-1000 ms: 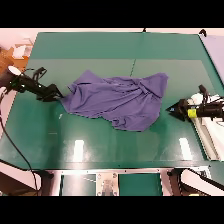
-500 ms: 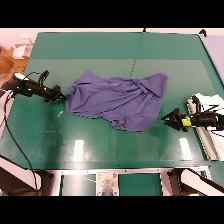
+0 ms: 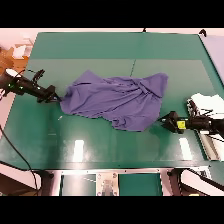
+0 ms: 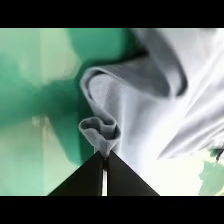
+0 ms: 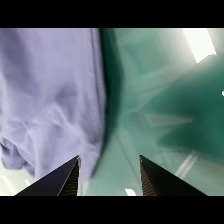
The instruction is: Fold the shirts.
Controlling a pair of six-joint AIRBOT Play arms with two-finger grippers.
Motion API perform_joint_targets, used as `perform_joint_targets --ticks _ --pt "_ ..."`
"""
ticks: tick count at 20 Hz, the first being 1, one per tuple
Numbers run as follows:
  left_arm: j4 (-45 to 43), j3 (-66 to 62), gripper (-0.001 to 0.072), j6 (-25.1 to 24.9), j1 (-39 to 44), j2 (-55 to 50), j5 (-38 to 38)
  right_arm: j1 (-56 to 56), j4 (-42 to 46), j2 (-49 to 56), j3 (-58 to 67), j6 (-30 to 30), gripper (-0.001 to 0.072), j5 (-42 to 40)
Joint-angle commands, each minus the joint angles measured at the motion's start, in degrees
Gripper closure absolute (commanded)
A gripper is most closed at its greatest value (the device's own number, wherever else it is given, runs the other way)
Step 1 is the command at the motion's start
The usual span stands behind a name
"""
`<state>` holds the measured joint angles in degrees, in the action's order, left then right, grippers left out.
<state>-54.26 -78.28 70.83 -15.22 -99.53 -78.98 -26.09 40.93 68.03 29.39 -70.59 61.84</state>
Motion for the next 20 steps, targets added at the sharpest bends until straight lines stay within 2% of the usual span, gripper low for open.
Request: perform_joint_targets --ticks 1,2,6,7,8,11,13,16,18,19,20 --pt "-4.4 0.5 0.0686 4.2 -0.5 1.1 -4.5 5.0 -4.9 4.1 -0.2 2.1 0.0278 -5.3" --pt "-4.3 0.7 0.0687 4.5 -0.5 1.1 -4.6 6.9 -5.8 5.7 -0.2 2.1 0.028 -6.4" --pt "-5.0 1.3 0.0686 5.4 -0.5 1.4 -5.6 9.6 -9.3 9.0 0.6 3.8 0.0399 -10.7" --pt "-6.2 1.3 0.0686 5.5 -0.5 1.4 -6.1 9.6 -9.4 9.0 1.4 3.8 0.0573 -10.9" --pt "-7.5 1.3 0.0687 6.2 -0.5 1.4 -6.4 9.6 -9.4 9.0 2.4 3.8 0.069 -10.7" --pt "-11.2 4.2 0.0686 8.9 -0.5 3.1 -7.4 9.1 -5.6 8.2 5.8 3.3 0.069 -7.8" --pt "-14.5 9.2 0.0686 12.1 -0.5 6.5 -4.9 6.2 0.3 6.2 7.4 -0.7 0.069 -6.3" --pt "-11.9 15.4 0.0681 12.2 -0.5 10.1 -4.2 1.1 2.0 4.6 8.1 -1.6 0.069 -2.5" --pt "-9.7 15.5 0.0047 11.6 -0.5 10.2 -7.7 0.6 2.1 4.5 8.3 -0.7 0.069 -0.6" --pt "-9.8 15.2 -0.0007 10.7 -0.5 10.2 -10.2 0.6 2.1 4.5 8.5 -0.7 0.069 -0.1" --pt "-10.3 14.6 -0.0006 9.3 -0.5 10.2 -12.4 0.6 2.5 4.5 8.9 -0.7 0.069 0.3"
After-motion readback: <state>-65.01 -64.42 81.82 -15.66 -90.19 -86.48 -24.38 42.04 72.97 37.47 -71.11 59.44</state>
